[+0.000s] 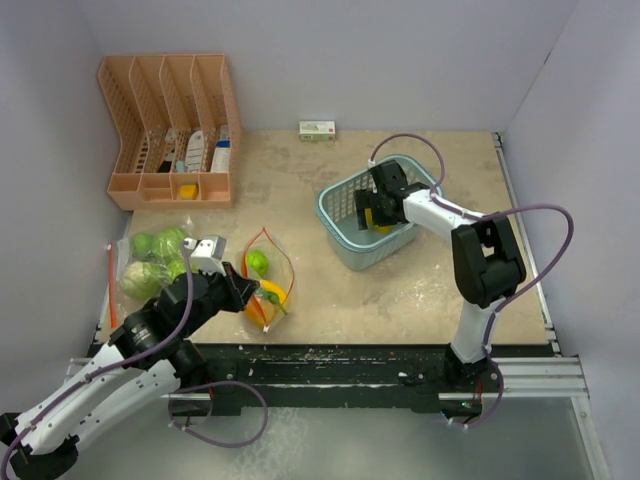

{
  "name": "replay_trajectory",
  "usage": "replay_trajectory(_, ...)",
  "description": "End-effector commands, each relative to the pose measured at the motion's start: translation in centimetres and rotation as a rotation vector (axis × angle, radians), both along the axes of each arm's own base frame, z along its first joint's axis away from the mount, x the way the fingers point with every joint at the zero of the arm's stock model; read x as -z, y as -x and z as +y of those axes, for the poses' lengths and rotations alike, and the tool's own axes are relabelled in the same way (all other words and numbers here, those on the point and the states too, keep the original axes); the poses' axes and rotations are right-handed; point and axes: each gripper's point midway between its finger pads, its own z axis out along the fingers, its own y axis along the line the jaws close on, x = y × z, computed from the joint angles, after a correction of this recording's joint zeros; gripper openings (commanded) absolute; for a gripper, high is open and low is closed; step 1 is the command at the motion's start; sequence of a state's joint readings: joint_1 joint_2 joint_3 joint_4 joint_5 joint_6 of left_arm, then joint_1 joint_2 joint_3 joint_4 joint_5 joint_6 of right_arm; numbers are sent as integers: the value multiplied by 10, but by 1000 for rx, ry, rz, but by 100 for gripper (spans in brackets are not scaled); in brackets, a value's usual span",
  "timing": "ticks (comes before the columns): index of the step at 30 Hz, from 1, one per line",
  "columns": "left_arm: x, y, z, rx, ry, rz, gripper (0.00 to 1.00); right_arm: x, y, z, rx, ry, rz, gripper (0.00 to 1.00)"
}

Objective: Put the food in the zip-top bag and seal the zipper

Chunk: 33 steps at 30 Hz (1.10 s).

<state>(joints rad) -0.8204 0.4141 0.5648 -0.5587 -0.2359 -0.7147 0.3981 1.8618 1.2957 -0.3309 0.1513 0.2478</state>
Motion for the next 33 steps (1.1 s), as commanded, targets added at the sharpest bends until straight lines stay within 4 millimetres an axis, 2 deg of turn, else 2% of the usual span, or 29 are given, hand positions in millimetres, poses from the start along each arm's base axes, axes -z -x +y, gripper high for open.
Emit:
replay_trajectory(1, -24, -2, -1, -9, 54, -41, 0, -11, -27, -2, -1, 0, -108, 100)
replay_trajectory(4, -25, -1, -1, -7, 55, -40, 0, -4, -28, 0, -13, -4, -114, 97)
replay_trajectory(6, -24, -1, -1, -8, 54, -38, 0, -3, -32, 1, -18, -6, -133, 91)
replay_trajectory(13, -24, -1, -1, -6, 54, -37, 0, 6, -30, 7, -47, -32, -114, 46)
replay_trajectory(16, -23, 0, -1, -5, 55, -34, 0, 2, -25, 9, -49, -50, -110, 37)
replay_trajectory(18, -23, 0, -1, -5, 53, -34, 0, -7, -20, 6, -40, -50, -116, 34)
replay_trajectory(21, -23, 0, -1, -5, 53, -34, 0, -39, -13, 4, -49, -71, -166, 33)
replay_trajectory(23, -23, -1, -1, -7, 53, -34, 0, -69, -7, 10, -72, -127, -217, 33)
replay_trajectory(26, -22, -1, -1, -7, 51, -31, 0, -111, 11, 14, -111, -196, -269, 33)
replay_trajectory(27, -23, -1, -1, -8, 53, -31, 0, -133, 17, 15, -125, -225, -311, 33)
replay_trajectory(29, -22, -1, -1, -11, 54, -29, 0, -164, 28, 19, -158, -279, -370, 34)
replay_trajectory(33, -22, -1, -1, -13, 54, -27, 0, -220, 56, 36, -260, -428, -456, 34)
